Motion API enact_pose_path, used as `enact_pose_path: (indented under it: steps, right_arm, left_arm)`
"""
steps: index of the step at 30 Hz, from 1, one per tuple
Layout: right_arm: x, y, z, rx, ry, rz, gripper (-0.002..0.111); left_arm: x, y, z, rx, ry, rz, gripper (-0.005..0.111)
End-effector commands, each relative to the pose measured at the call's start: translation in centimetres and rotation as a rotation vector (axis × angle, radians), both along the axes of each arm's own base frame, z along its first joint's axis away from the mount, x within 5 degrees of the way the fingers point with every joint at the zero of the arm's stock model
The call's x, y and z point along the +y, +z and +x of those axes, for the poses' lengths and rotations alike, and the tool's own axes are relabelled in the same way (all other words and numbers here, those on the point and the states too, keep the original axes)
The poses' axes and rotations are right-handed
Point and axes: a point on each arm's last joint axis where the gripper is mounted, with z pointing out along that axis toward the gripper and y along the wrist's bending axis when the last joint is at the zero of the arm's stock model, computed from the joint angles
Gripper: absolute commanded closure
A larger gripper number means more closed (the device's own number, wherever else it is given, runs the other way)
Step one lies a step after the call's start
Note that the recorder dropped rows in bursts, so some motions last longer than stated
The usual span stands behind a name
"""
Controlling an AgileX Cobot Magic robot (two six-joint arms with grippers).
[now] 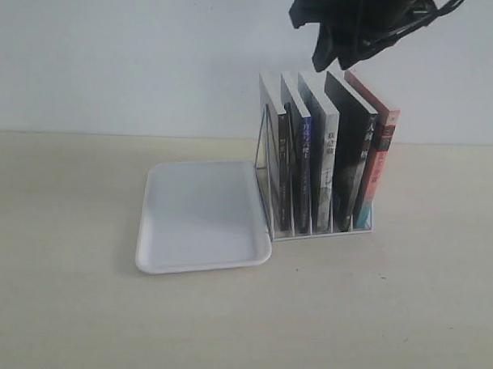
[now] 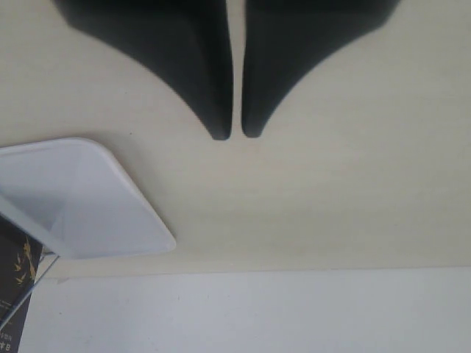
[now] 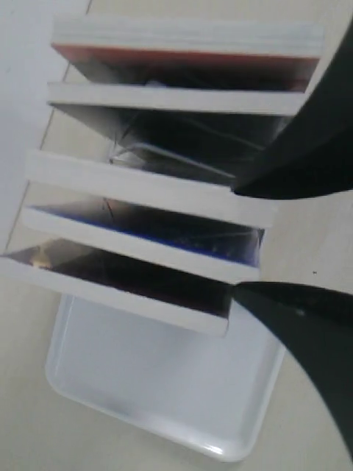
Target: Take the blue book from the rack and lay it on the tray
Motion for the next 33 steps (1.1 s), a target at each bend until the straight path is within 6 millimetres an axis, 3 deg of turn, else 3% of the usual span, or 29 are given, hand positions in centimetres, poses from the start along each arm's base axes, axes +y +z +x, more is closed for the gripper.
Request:
enact_pose_path:
  steps: [1,24,33]
  right_arm:
    - [2.1,-0.9,-0.4,0.008,0.057,-0.036,0.072]
    - [3.6,-5.3,1.8,0.033,0.020,-0.123,0.072]
    - [4.1,-8.0,2.9,0.076,0.000,-0.132,0.072]
  left_arm:
    - [0.0,0.0,0.0,-0.016,0.003,0.003,0.103]
    - [0.0,0.0,0.0,-0.016,0.003,0.003,0.103]
    - [0.0,0.0,0.0,-0.016,0.003,0.003,0.103]
